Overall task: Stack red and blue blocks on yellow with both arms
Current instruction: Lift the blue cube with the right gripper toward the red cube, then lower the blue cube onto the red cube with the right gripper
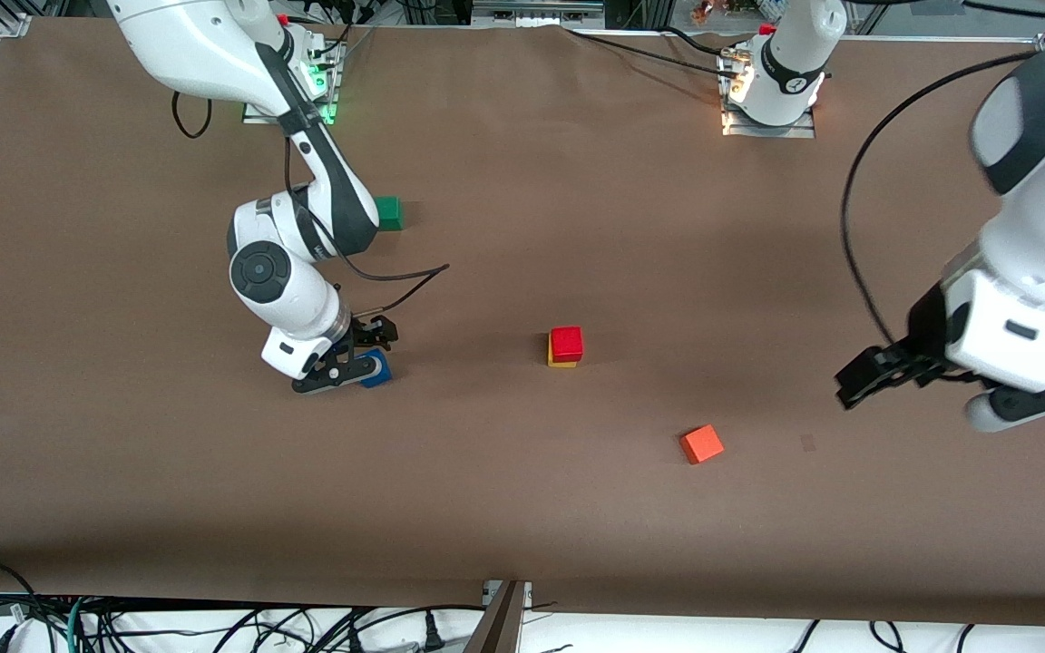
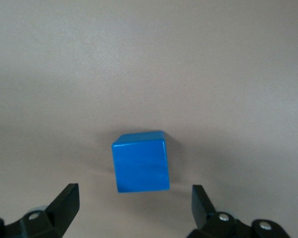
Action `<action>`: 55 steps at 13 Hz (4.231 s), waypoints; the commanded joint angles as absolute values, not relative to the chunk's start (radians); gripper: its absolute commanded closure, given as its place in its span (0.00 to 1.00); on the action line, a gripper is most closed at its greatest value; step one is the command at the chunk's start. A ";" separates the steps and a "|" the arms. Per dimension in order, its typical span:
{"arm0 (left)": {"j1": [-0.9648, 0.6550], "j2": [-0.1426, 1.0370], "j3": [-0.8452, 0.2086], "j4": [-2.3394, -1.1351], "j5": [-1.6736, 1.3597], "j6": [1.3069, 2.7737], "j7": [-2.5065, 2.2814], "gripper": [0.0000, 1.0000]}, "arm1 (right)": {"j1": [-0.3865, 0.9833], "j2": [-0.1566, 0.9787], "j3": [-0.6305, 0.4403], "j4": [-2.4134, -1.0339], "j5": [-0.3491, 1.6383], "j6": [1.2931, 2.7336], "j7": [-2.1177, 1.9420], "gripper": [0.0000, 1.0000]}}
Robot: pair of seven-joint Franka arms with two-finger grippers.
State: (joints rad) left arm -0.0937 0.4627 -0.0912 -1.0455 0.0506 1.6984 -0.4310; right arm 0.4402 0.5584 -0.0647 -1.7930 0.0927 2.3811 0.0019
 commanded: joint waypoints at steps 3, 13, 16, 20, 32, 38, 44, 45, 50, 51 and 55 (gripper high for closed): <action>-0.075 0.454 -0.100 -1.068 0.068 1.631 -0.293 0.00 | 0.439 0.610 -0.063 -1.831 0.087 2.497 -0.048 0.01; 0.012 0.405 -0.089 -1.091 0.060 1.458 -0.189 0.00 | 0.488 0.618 -0.057 -1.639 0.104 2.296 0.173 0.71; 0.009 0.297 -0.086 -1.222 0.060 1.402 -0.106 0.00 | 0.546 0.617 -0.055 -1.481 0.106 2.101 0.374 0.71; 0.023 0.157 -0.071 -1.440 0.000 1.501 -0.112 0.00 | 0.604 0.626 -0.008 -1.391 0.104 2.054 0.578 0.69; 0.021 0.169 -0.058 -1.454 -0.017 1.549 -0.115 0.00 | 0.821 0.876 0.000 -1.037 -0.010 2.059 0.845 0.68; 0.020 0.189 -0.058 -1.419 -0.017 1.548 -0.115 0.00 | 0.839 0.914 -0.002 -0.999 -0.066 2.080 0.781 0.67; 0.020 0.193 -0.058 -1.419 -0.015 1.548 -0.109 0.00 | 0.836 0.937 -0.003 -0.997 -0.086 2.154 0.758 0.64; 0.020 0.193 -0.058 -1.419 -0.015 1.548 -0.110 0.00 | 0.836 0.942 -0.005 -0.996 -0.086 2.157 0.758 0.64; 0.020 0.213 -0.058 -1.393 -0.014 1.548 -0.107 0.00 | 0.833 0.954 -0.017 -0.994 -0.087 2.178 0.756 0.60; 0.020 0.215 -0.058 -1.393 -0.014 1.548 -0.104 0.00 | 0.833 0.956 -0.018 -0.994 -0.087 2.183 0.756 0.60; 0.021 0.221 -0.058 -1.388 -0.014 1.549 -0.106 0.00 | 0.831 0.956 -0.018 -0.996 -0.087 2.183 0.758 0.55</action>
State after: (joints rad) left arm 0.0179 0.2043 -0.0594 -1.4234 0.0011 1.5546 -0.1291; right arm 0.8332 0.9310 -0.0193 -1.0426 -0.0711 2.1863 0.7661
